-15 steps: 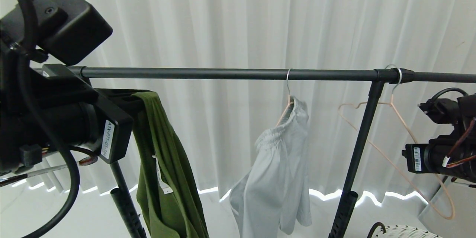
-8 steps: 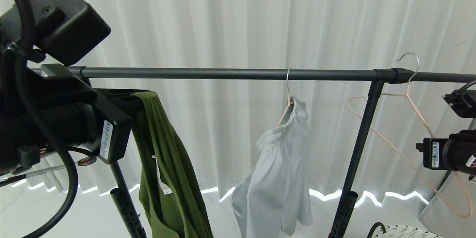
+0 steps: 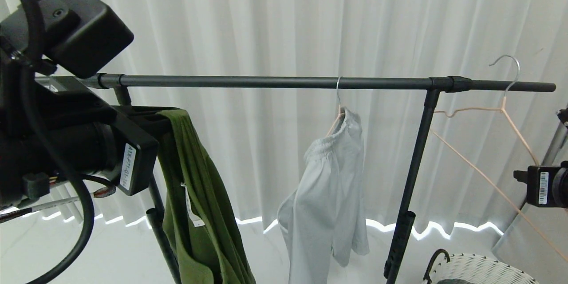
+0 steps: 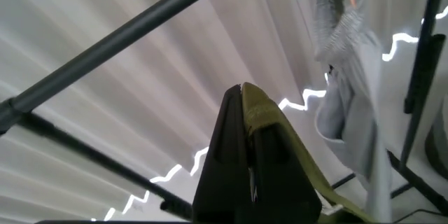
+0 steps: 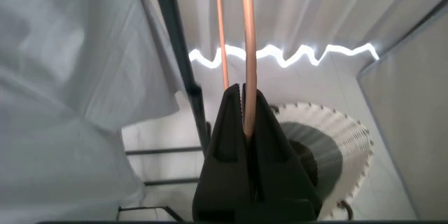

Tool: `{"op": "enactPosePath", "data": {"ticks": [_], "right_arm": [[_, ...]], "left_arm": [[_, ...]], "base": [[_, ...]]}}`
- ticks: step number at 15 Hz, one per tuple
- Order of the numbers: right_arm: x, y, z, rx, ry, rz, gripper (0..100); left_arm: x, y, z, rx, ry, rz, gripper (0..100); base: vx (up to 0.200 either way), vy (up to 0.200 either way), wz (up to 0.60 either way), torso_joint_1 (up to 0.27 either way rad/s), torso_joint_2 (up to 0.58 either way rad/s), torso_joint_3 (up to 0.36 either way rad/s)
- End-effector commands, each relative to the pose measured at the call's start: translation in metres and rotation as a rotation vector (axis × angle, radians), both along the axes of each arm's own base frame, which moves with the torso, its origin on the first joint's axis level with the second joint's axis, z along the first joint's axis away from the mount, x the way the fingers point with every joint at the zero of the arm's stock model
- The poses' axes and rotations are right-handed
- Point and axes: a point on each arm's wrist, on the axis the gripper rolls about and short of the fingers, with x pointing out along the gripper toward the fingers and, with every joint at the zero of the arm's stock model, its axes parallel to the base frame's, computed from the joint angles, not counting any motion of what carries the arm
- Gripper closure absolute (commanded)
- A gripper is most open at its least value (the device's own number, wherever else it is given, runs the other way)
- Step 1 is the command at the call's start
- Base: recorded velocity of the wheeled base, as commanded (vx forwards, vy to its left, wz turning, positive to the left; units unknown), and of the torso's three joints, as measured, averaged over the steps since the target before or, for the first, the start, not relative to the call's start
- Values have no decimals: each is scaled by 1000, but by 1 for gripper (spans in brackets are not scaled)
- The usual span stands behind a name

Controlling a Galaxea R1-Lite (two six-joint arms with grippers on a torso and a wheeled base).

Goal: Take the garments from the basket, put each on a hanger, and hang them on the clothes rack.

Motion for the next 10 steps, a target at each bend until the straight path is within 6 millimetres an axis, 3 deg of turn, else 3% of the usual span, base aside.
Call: {"op": "enactPosePath", "data": {"ticks": [1, 7, 10], "right_arm": [[-5, -1, 3, 4, -20, 2, 100], [-7, -2, 4, -1, -23, 4, 100], [-8, -2, 5, -2, -24, 5, 100]], "left_arm": [[1, -1, -1, 3, 4, 1, 100], [1, -1, -5, 10, 13, 2, 100], [1, -1, -6, 12, 16, 2, 100]], "base": [[-200, 0, 0, 2, -2, 7], [-200, 0, 0, 2, 2, 0], [0, 0, 0, 0, 0, 0]]}}
